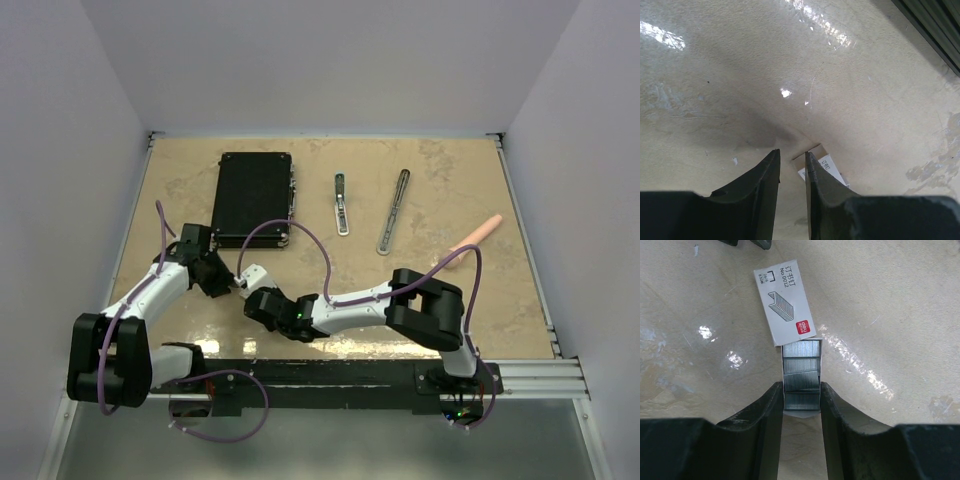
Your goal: Unload the staples from the stapler
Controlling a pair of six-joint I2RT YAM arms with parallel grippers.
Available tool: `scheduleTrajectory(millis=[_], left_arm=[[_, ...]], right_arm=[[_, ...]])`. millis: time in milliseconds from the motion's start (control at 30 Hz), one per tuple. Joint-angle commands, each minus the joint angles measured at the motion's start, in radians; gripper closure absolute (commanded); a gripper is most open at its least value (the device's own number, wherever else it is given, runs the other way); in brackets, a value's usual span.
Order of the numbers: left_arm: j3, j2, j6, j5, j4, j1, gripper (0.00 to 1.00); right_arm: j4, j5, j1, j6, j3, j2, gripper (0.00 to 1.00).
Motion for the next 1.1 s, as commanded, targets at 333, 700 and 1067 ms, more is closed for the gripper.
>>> scheduleTrajectory(millis=[333, 700, 1067], left_arm=[[-0.008, 0.021, 0.011, 0.037, 0.030, 0.008, 0.70], [-0.008, 0.034, 0.014, 0.048, 0.040, 0.008, 0.70], [-0.012, 0.041, 0.026, 0.075, 0.062, 0.009, 0.71]], right_arm=[[0.008, -0.009, -0.003, -0.028, 0.030, 0.012, 0.64], [0.028, -0.021, -0.003, -0.046, -0.020, -0.023, 0.64], [0.056, -0.047, -0.002, -0.074, -0.031, -0.028, 0.65]])
